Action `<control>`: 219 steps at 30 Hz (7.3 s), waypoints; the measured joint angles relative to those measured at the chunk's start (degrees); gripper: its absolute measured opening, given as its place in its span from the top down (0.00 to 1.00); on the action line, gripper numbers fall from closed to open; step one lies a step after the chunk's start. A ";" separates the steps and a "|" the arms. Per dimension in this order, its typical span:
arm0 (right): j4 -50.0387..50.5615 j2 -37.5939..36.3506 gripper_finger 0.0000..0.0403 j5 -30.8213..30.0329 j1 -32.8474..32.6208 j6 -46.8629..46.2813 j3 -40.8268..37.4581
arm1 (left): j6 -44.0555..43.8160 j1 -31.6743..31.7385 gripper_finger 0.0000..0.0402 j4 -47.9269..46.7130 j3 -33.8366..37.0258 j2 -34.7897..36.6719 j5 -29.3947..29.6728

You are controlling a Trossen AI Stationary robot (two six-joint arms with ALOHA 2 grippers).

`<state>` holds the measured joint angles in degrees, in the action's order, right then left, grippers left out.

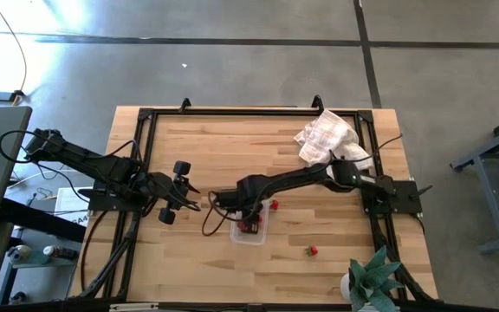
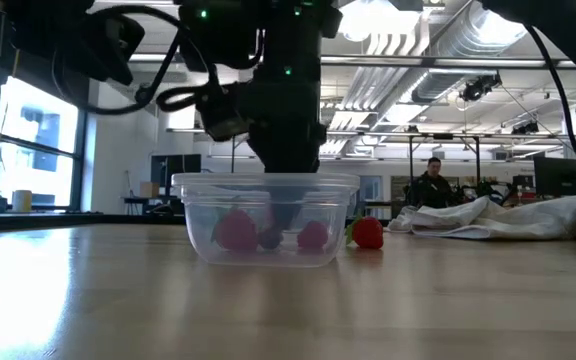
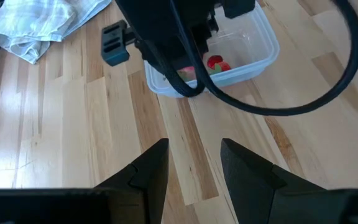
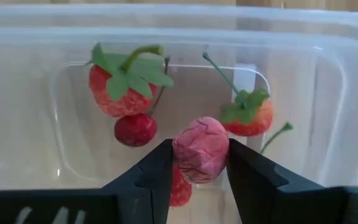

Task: Pick and placing Produce into tupperware
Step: Put the pink peach into the transparent container, then put the red strawberry into the transparent container

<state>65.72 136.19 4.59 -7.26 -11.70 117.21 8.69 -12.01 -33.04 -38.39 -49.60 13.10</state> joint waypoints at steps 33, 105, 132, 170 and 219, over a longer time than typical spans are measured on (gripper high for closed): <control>0.32 0.68 0.67 2.03 -0.01 1.44 0.02 | 0.00 0.00 0.66 0.01 0.00 0.00 0.00; 1.06 1.05 0.47 -0.20 0.19 -1.84 -0.01 | -0.02 0.00 0.66 0.01 0.00 -0.01 -0.01; 17.48 -18.98 0.48 -9.51 -4.03 -5.67 0.08 | -0.02 0.00 0.66 0.01 0.02 -0.02 0.00; -6.76 -58.66 0.48 -10.87 -24.96 -39.50 -56.55 | -0.02 0.00 0.66 0.02 0.02 -0.02 0.00; -43.85 -57.25 0.48 -14.11 -36.23 -25.79 -79.59 | -0.01 0.00 0.66 0.01 0.02 0.00 -0.01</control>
<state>21.87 78.94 -9.52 -43.48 -37.49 37.63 8.68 -12.01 -33.03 -38.37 -49.60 13.09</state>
